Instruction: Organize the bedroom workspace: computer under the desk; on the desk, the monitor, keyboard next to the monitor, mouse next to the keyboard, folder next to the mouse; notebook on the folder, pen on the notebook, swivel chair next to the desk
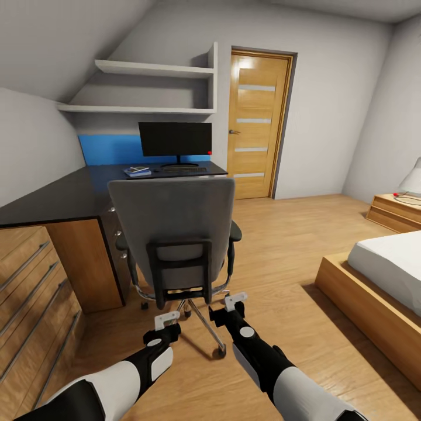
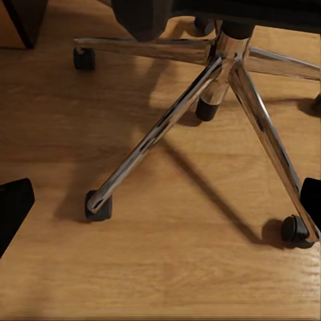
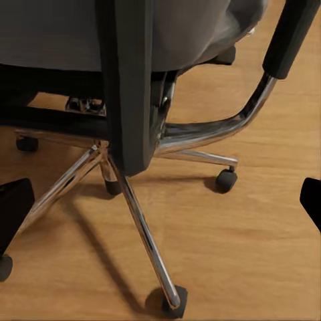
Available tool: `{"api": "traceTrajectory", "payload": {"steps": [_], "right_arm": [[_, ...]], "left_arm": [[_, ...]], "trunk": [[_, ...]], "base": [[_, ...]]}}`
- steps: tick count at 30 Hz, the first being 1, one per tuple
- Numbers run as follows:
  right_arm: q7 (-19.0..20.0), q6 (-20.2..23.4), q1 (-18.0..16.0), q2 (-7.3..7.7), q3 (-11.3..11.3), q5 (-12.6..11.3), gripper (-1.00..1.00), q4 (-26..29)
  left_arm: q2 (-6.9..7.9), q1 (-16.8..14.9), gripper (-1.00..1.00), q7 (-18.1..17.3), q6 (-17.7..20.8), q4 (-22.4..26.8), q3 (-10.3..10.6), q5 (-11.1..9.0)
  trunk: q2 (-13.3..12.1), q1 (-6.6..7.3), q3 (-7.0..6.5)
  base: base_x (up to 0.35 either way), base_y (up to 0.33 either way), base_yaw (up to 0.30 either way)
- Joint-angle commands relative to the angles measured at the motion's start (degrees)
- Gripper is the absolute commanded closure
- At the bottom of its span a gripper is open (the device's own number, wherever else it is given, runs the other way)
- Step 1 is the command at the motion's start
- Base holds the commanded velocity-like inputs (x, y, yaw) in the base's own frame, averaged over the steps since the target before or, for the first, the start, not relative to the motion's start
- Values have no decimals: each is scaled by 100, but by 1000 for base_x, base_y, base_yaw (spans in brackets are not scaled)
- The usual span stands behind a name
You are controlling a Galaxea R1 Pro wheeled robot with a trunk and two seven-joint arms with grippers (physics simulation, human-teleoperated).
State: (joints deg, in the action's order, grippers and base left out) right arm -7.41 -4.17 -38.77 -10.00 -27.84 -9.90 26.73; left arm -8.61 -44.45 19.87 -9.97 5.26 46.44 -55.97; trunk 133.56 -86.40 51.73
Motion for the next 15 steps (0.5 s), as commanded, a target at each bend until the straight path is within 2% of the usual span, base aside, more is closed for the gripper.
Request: {"api": "traceTrajectory", "payload": {"steps": [1, 5, 7, 12, 15], "right_arm": [[-26, -17, -8, 0, -44, -67, -100, -41], [60, -30, -7, 0, -49, -69, -100, -153], [392, -175, -7, 0, -39, -73, -100, -233], [634, -240, -7, 0, -36, -68, -100, -253], [651, -257, -7, 0, -40, -66, -100, -267]], "left_arm": [[11, -3, -100, 26, 0, 11, 49, -47], [111, -3, -100, 9, -7, 17, 58, -32], [222, -3, -100, -15, -36, 19, 66, -24], [228, -3, -100, -10, -63, 19, 74, -23], [228, -3, -100, -3, -74, 19, 71, -21]], "trunk": [[2, 1, 5], [2, 1, 5], [2, 1, 5], [2, 1, 5], [2, 1, 5]], "base": [[0, 0, 0], [0, 0, 0], [3, 0, 0], [145, 37, 0], [93, 9, 0]]}}
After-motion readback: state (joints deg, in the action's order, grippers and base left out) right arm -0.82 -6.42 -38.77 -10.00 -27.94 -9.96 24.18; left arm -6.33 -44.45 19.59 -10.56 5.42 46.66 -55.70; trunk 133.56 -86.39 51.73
